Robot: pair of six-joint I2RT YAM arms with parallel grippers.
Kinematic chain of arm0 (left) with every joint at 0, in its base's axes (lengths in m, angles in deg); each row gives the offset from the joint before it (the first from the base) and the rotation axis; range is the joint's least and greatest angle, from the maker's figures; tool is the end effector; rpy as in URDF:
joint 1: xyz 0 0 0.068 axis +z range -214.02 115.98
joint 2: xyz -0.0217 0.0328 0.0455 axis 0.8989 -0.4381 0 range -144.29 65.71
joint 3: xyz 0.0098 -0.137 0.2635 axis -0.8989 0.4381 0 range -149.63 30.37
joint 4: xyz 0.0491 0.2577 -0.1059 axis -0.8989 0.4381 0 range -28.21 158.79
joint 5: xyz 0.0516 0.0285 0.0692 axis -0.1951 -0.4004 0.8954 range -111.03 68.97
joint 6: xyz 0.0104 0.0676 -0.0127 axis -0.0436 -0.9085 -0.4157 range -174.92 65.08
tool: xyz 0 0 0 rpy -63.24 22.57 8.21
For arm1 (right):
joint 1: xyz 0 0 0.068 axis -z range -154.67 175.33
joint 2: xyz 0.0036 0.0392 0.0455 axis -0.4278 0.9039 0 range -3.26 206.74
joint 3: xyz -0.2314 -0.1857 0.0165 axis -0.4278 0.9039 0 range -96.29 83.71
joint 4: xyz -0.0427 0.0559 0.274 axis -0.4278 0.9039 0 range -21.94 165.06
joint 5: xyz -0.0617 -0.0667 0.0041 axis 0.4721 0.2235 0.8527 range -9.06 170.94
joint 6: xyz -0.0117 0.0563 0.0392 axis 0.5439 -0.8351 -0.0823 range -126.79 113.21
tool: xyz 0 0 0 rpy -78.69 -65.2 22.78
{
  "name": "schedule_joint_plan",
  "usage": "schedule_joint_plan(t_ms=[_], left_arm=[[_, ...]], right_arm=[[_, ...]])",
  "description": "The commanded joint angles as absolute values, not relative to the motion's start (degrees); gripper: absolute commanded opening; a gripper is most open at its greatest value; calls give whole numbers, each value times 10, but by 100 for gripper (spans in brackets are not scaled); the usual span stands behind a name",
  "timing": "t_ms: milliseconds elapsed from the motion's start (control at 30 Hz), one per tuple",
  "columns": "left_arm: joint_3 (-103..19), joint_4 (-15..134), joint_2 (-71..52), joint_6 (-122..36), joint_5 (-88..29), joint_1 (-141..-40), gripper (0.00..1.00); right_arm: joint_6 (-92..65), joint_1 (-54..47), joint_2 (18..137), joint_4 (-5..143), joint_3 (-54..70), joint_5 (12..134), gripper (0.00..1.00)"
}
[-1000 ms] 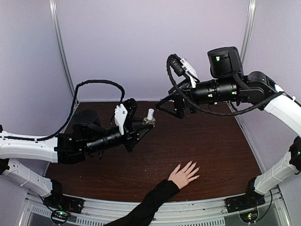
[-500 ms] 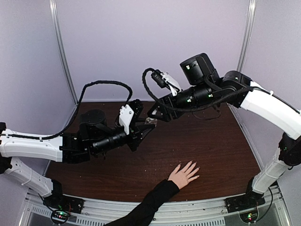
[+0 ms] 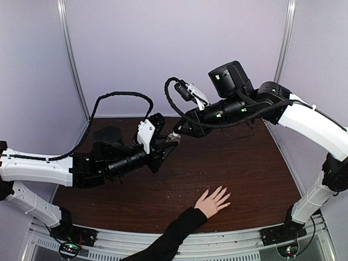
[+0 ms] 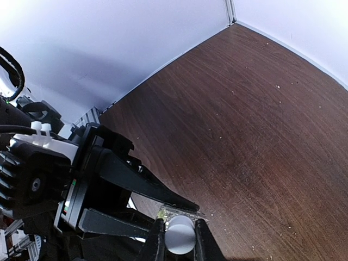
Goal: Paint the nails
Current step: Unscrew the nail polish bottle cap from the nail polish bottle.
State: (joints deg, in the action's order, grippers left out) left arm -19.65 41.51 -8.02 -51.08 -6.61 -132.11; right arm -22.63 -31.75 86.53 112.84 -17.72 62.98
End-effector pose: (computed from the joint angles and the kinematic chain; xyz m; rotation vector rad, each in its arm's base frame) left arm 0.1387 -0.3074 0.3306 0.7203 1.5213 -0.7534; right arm 0.1900 0.3253 0.4454 -0.9983 2.0920 1.0365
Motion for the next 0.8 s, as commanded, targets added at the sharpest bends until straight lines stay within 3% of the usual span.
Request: schedule_joint_plan(t_ms=[0,233,400,767], left_arm=[[-213,389,-77,-503,-68,-1321,0],[-191,357,-56,-483,-143,-1319,0],[-176,309,-49,-461,-260,-1310,0],[-172,229,-69,-414,-423,-1291,0]], right_arm=[[-211,-314,864,1121,-191,607,12],[-153,-314,847,1101,-177,556,6],[-111,-314,832,1091,-169,520,0],[-75,-314,805,1077,-160,453,0]])
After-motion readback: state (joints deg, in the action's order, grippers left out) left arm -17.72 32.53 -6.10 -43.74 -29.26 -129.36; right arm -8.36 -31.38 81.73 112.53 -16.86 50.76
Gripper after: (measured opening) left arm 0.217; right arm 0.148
